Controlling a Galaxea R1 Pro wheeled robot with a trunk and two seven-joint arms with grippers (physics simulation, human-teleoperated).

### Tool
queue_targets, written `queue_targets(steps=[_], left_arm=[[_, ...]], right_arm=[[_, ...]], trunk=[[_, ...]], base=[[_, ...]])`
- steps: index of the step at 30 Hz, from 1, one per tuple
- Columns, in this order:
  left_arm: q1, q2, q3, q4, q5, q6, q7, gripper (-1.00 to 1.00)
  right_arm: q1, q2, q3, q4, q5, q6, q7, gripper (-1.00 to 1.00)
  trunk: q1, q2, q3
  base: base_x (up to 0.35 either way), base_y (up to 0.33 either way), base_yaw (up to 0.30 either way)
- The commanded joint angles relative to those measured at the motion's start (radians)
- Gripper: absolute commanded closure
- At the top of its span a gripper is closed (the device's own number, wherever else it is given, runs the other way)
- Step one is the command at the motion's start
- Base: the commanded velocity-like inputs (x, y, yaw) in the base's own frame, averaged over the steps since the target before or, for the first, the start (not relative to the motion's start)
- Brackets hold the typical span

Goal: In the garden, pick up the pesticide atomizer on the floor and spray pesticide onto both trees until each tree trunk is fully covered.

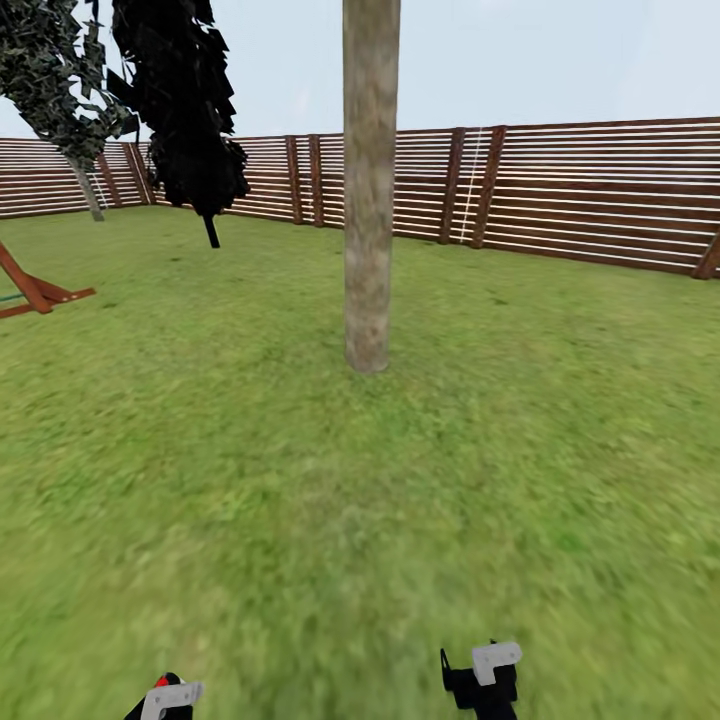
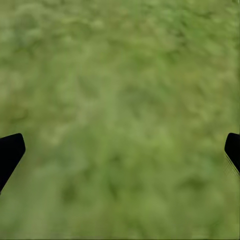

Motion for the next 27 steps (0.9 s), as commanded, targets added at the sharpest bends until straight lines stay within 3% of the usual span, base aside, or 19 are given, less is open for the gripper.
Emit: queue_targets(steps=[1,27], left_arm=[[0.0,0.0,0.0,0.0,0.0,0.0,0.0,1.0],[0.0,0.001,0.0,0.0,0.0,-0.001,0.0,1.0]], right_arm=[[0.0,0.0,0.0,0.0,0.0,0.0,0.0,-1.0],[0.0,0.0,0.0,0.0,0.0,0.0,0.0,-1.0]], trunk=[[0.0,0.0,0.0],[0.0,0.0,0.0]], base=[[0.344,0.0,0.0],[0.344,-0.042,0.0]])
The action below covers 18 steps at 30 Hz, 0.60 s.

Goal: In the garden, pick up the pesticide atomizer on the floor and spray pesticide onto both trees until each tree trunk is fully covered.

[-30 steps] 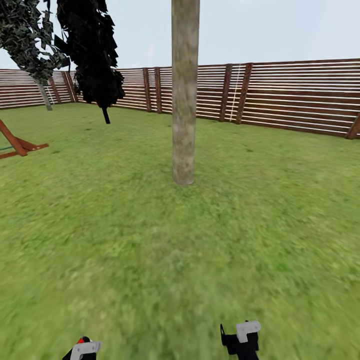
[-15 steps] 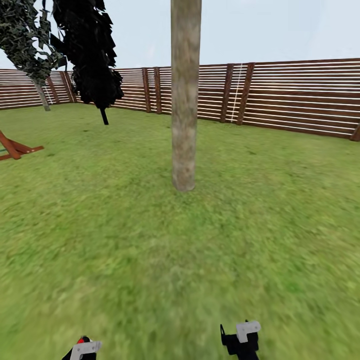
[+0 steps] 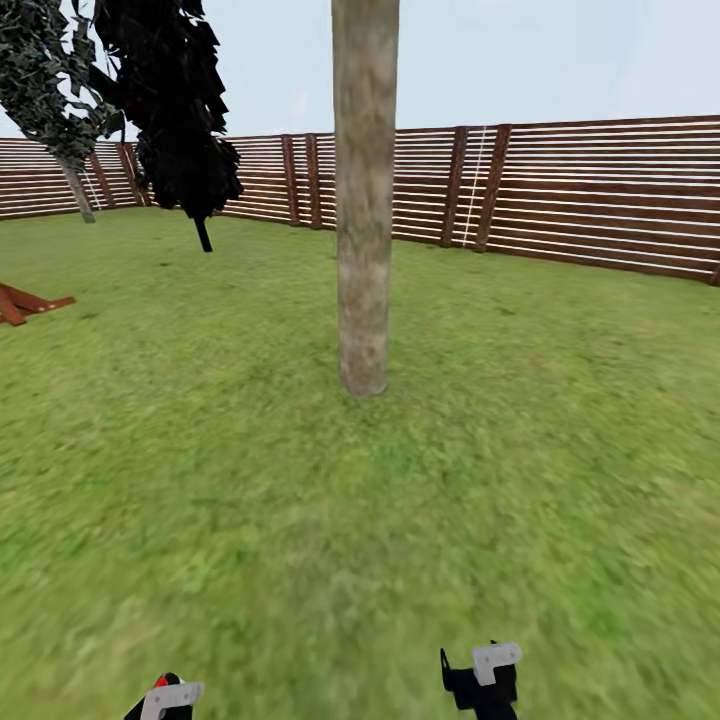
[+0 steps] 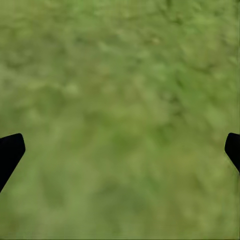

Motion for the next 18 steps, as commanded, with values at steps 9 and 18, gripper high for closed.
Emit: queue_targets(steps=[9,18], left_arm=[[0.0,0.0,0.0,0.0,0.0,0.0,0.0,1.0],[0.0,-0.001,0.0,0.0,0.0,0.001,0.0,1.0]], right_arm=[[0.0,0.0,0.0,0.0,0.0,0.0,0.0,-1.0],[0.0,0.0,0.0,0.0,0.0,0.0,-0.003,-1.0]], trunk=[[0.0,0.0,0.0],[0.0,0.0,0.0]], base=[[0.344,-0.031,0.0],[0.344,0.0,0.0]])
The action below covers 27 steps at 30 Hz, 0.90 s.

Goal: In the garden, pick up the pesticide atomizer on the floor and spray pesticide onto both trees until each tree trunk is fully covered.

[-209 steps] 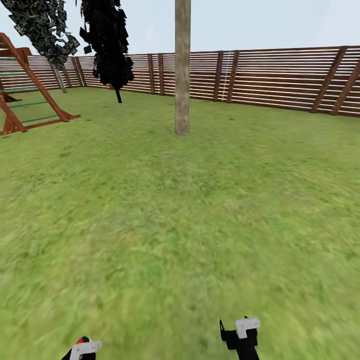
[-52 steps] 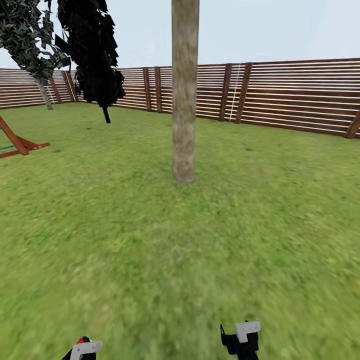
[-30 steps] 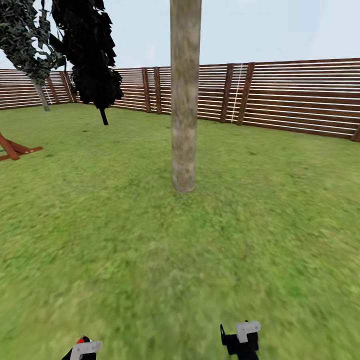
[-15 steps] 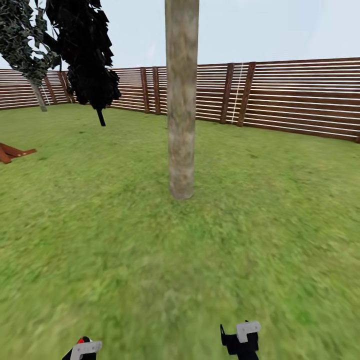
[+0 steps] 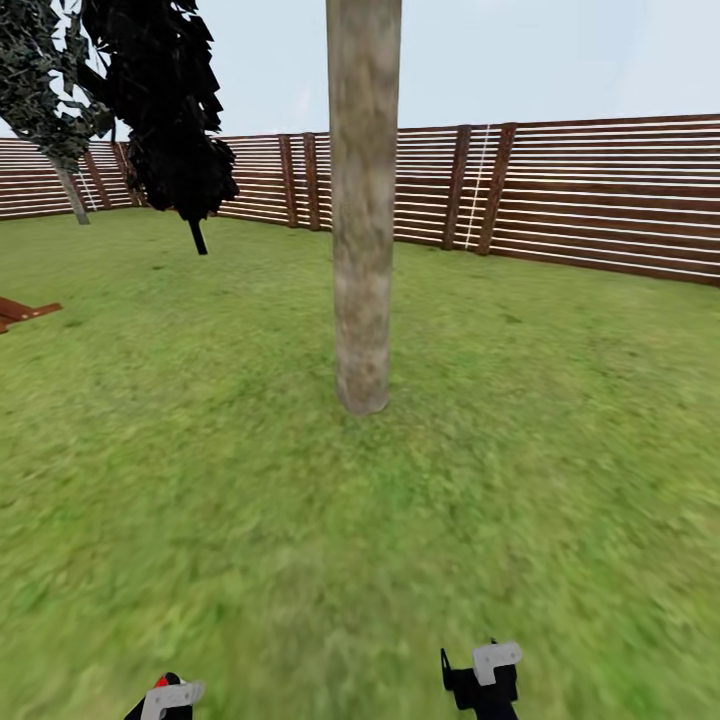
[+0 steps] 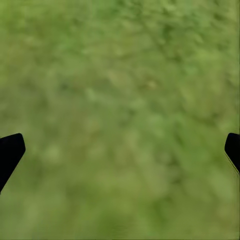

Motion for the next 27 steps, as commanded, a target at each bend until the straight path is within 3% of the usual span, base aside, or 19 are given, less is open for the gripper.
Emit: queue_targets(steps=[1,27], left_arm=[[0.0,0.0,0.0,0.0,0.0,0.0,0.0,1.0],[0.0,-0.003,0.0,0.0,0.0,0.0,0.0,1.0]], right_arm=[[0.0,0.0,0.0,0.0,0.0,0.0,0.0,-1.0],[0.0,0.0,0.0,0.0,0.0,0.0,0.0,-1.0]], trunk=[[0.0,0.0,0.0],[0.0,0.0,0.0]], base=[[0.344,0.0,0.0],[0.344,-0.017,0.0]])
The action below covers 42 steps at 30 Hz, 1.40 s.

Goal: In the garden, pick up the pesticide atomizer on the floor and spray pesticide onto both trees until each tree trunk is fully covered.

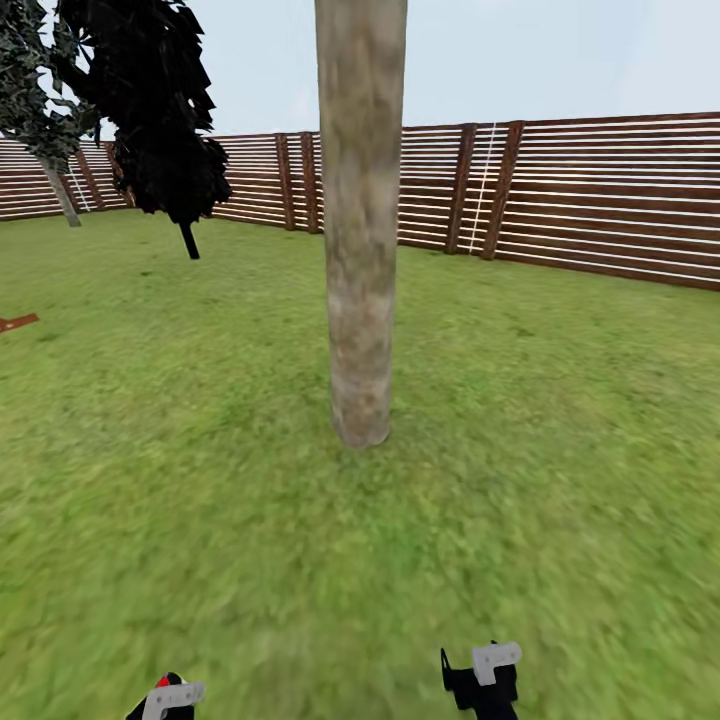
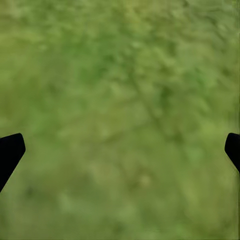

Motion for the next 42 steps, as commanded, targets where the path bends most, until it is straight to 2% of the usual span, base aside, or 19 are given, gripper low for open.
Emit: queue_targets(steps=[1,8,11,12,13,15,16,17,18,19,20,21,22,25,28,31,38,39,42], left_arm=[[0.0,0.0,0.0,0.0,0.0,0.0,0.0,1.0],[0.0,0.006,0.002,-0.001,0.003,0.002,-0.008,1.0],[-0.01,0.003,-0.011,-0.007,-0.015,0.018,-0.016,1.0],[-0.013,0.005,-0.017,-0.009,-0.027,0.037,-0.02,1.0],[-0.014,0.008,-0.026,-0.011,-0.049,0.057,-0.035,1.0],[-0.026,0.015,-0.034,-0.016,-0.113,0.084,-0.087,1.0],[-0.052,0.017,-0.036,-0.017,-0.164,0.11,-0.129,1.0],[-0.109,0.021,-0.037,-0.017,-0.282,0.199,-0.233,1.0],[-0.161,0.026,-0.037,-0.018,-0.388,0.279,-0.335,1.0],[-0.239,0.033,-0.037,-0.018,-0.498,0.34,-0.458,1.0],[-0.279,0.034,-0.038,-0.018,-0.544,0.352,-0.529,1.0],[-0.376,0.034,-0.037,-0.018,-0.736,0.416,-0.771,1.0],[-0.424,0.035,-0.036,-0.018,-0.816,0.457,-0.869,1.0],[-0.484,0.051,-0.034,-0.018,-0.852,0.473,-0.992,1.0],[-0.524,0.068,-0.034,-0.02,-0.855,0.476,-1.094,1.0],[-0.53,0.069,-0.032,-0.02,-0.855,0.475,-1.115,1.0],[-0.531,0.06,-0.028,-0.02,-0.845,0.479,-1.111,1.0],[-0.531,0.059,-0.029,-0.02,-0.845,0.48,-1.111,1.0],[-0.53,0.056,-0.03,-0.021,-0.846,0.48,-1.111,1.0]], right_arm=[[0.0,0.0,0.0,0.0,0.0,0.0,0.0,-1.0],[0.0,-0.001,-0.007,-0.005,-0.001,0.001,-0.001,-1.0],[0.0,-0.011,-0.004,-0.028,0.002,0.002,0.005,-1.0],[0.0,-0.017,-0.001,-0.055,0.015,0.003,0.006,-1.0],[0.0,-0.025,0.003,-0.091,0.052,0.004,0.007,-1.0],[0.0,-0.042,0.008,-0.169,0.174,0.008,0.015,-1.0],[0.0,-0.045,0.008,-0.207,0.248,0.01,0.033,-1.0],[0.0,-0.048,0.008,-0.267,0.369,0.021,0.102,-1.0],[0.0,-0.048,0.008,-0.314,0.452,0.053,0.194,-1.0],[-0.008,-0.048,0.008,-0.349,0.534,0.152,0.385,-1.0],[-0.027,-0.048,0.008,-0.359,0.565,0.195,0.495,-1.0],[-0.111,-0.041,0.009,-0.375,0.646,0.237,0.807,-1.0],[-0.163,-0.04,0.009,-0.378,0.666,0.243,0.944,-1.0],[-0.236,-0.04,0.009,-0.38,0.674,0.247,1.087,-1.0],[-0.267,-0.038,0.009,-0.383,0.673,0.248,1.122,-1.0],[-0.271,-0.03,0.009,-0.391,0.673,0.247,1.126,-1.0],[-0.272,0.01,0.009,-0.395,0.672,0.247,1.125,-1.0],[-0.272,0.014,0.009,-0.395,0.672,0.247,1.126,1.0],[-0.272,0.03,0.009,-0.394,0.671,0.246,1.127,1.0]], trunk=[[0.0,0.0,0.0],[0.0,0.0,0.0],[0.0,0.0,0.0],[0.0,0.0,0.0],[0.0,0.0,0.0],[0.0,0.0,0.0],[0.0,0.0,0.0],[0.0,0.0,0.0],[0.0,0.0,0.0],[0.0,0.0,0.0],[0.0,0.0,0.0],[0.0,0.0,0.0],[0.0,0.0,0.0],[0.0,0.0,0.0],[0.0,0.0,0.0],[0.0,0.0,0.0],[0.0,0.0,0.0],[0.0,0.0,0.0],[0.0,0.0,0.0]], base=[[0.344,-0.127,0.0],[0.31,-0.151,0.0],[0.284,-0.196,0.0],[0.283,-0.203,0.0],[0.283,-0.204,0.0],[0.283,-0.205,0.0],[0.283,-0.205,0.0],[0.283,-0.205,0.0],[0.283,-0.205,0.0],[0.283,-0.205,0.0],[0.283,-0.205,0.0],[0.283,-0.205,0.0],[0.283,-0.205,0.0],[0.283,-0.205,0.0],[0.272,-0.194,0.0],[0.098,-0.059,0.0],[0.001,-0.001,0.0],[0.0,0.0,0.0],[0.0,0.0,0.0]])
